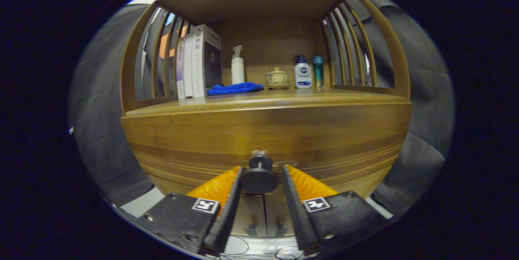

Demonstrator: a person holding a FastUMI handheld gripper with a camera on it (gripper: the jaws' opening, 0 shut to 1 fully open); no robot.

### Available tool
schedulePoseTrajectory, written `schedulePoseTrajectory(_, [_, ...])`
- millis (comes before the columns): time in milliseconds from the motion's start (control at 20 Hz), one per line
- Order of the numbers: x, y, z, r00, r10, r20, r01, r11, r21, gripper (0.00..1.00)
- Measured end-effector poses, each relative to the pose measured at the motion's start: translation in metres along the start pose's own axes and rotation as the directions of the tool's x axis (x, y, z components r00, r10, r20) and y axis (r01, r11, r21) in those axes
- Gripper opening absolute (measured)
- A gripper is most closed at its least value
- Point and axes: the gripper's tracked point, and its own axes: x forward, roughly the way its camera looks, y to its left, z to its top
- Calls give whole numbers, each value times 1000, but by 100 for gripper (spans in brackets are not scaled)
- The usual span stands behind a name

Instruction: Pull open the drawer, take out the items inside it, and place them on the countertop above the cabinet.

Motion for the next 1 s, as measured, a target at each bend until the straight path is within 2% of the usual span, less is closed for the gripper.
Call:
schedulePoseTrajectory(200, [2,-4,-1,998,-50,42,52,998,-38,47])
schedulePoseTrajectory(350, [2,-4,-4,999,-47,19,48,998,-40,47])
schedulePoseTrajectory(500, [3,-4,-3,999,-45,13,45,997,-64,39])
schedulePoseTrajectory(700, [0,-5,-4,999,-36,-3,36,998,-54,35])
schedulePoseTrajectory(1000, [-22,-5,-10,999,-32,-2,32,998,-57,34])
